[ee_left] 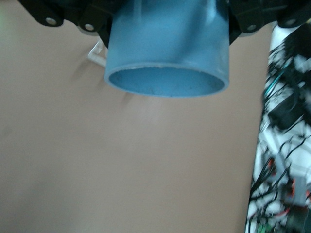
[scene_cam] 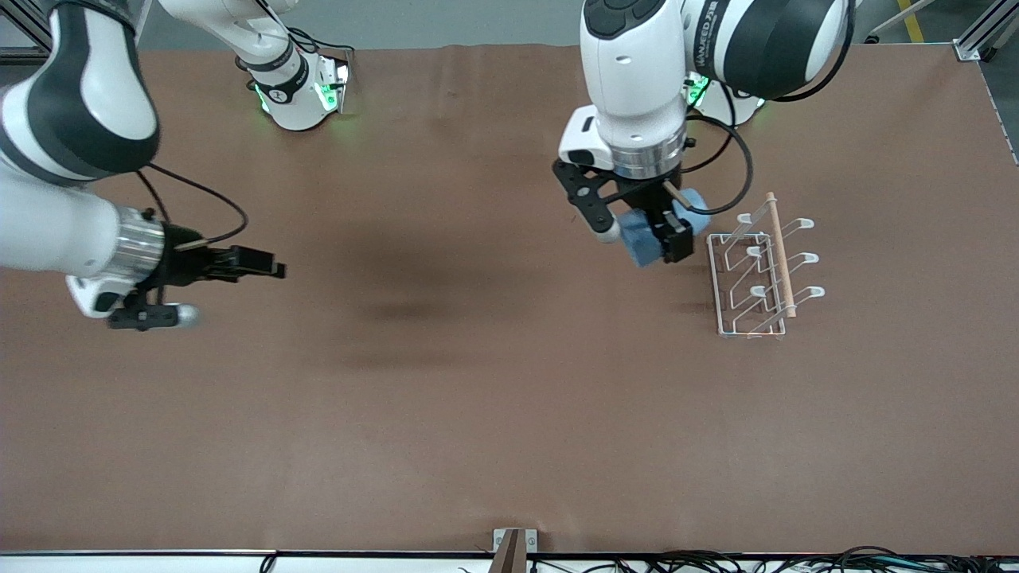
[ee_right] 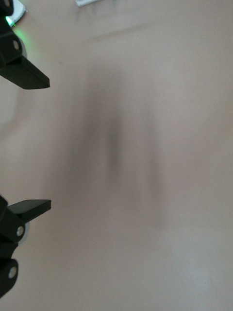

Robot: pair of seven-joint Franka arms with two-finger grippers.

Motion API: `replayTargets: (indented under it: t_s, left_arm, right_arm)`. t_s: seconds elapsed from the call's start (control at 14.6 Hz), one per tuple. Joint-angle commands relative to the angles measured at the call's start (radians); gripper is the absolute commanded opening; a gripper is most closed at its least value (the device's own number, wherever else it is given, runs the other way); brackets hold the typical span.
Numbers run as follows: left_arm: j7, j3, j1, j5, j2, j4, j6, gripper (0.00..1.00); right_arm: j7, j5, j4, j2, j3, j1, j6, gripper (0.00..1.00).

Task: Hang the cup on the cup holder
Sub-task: 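Open the right gripper and carry the cup toward the holder with the left gripper, then hang the blue cup on a holder hook with the left gripper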

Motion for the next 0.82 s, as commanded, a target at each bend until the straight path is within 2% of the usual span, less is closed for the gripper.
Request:
replayTargets:
  t_s: [0.0, 0.14, 0.21, 0.34, 0.55, 0.75]
  left_arm:
    - [0.096, -0.002, 0.019, 0.11, -0.01, -0.014, -0.104, 0.58]
    - [0.199, -0.002, 0.045, 0.182, -0.008, -0.031, -0.159, 0.59]
    - [0.242, -0.002, 0.061, 0.217, -0.008, -0.05, -0.165, 0.59]
    - [0.303, -0.002, 0.078, 0.285, -0.005, -0.098, -0.167, 0.59]
    - [0.329, -0.004, 0.077, 0.443, 0.0, -0.224, -0.167, 0.59]
    - [0.331, -0.004, 0.078, 0.532, 0.044, -0.301, -0.169, 0.59]
  right_arm:
    - [0.005, -0.113, 0.073, -0.015, 0.014, -0.054, -0.012, 1.0]
    - [0.005, -0.249, 0.151, -0.015, 0.014, -0.055, -0.013, 1.0]
    - [0.007, -0.273, 0.178, -0.015, 0.012, -0.055, -0.018, 1.0]
    - [0.013, -0.287, 0.228, -0.015, 0.006, -0.057, -0.071, 1.0]
    - [0.007, -0.289, 0.29, -0.018, -0.025, -0.075, -0.107, 1.0]
    - [-0.03, -0.284, 0.284, -0.115, -0.029, -0.127, -0.15, 1.0]
